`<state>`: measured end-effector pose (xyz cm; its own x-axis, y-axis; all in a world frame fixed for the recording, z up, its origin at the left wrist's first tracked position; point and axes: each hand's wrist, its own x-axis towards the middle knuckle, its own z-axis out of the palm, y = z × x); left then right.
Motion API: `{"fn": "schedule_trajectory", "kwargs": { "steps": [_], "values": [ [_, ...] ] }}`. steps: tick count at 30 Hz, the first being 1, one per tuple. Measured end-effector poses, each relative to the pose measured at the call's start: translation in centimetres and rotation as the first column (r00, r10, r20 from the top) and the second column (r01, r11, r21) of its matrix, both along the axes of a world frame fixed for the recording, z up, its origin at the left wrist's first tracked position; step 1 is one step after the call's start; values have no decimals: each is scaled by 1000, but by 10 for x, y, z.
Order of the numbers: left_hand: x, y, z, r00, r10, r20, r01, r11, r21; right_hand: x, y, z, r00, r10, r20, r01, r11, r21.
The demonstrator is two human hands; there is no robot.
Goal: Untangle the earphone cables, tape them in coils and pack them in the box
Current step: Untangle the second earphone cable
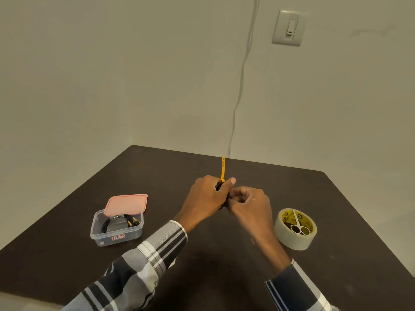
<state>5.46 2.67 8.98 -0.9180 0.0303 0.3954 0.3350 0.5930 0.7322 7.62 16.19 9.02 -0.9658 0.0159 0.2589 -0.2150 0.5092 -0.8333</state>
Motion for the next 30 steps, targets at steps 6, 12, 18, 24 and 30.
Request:
{"fn": "schedule_trajectory", "kwargs": {
  "steps": [6, 12, 18, 24, 30],
  "values": [
    [-5, -9, -2, 998, -29, 54, 25, 996, 83, 4, 6, 12, 997, 25, 74, -17, 994, -111],
    [-5, -14, -8, 977, -147, 156, 95, 949, 301, -6, 12, 17, 905, 245, 348, -17, 837, -546],
    [-5, -12, -13, 994, -83, 69, 67, 976, 207, -10, 11, 13, 882, 304, 360, -24, 791, -611],
    [-4, -8, -13, 989, -127, 80, 108, 973, 203, -13, 10, 6, 893, 303, 333, -32, 781, -624],
    [-2, -4, -22, 1000, -11, 11, 8, 979, 205, -6, 2, -1, 872, 333, 358, -67, 806, -588]
  ]
}}
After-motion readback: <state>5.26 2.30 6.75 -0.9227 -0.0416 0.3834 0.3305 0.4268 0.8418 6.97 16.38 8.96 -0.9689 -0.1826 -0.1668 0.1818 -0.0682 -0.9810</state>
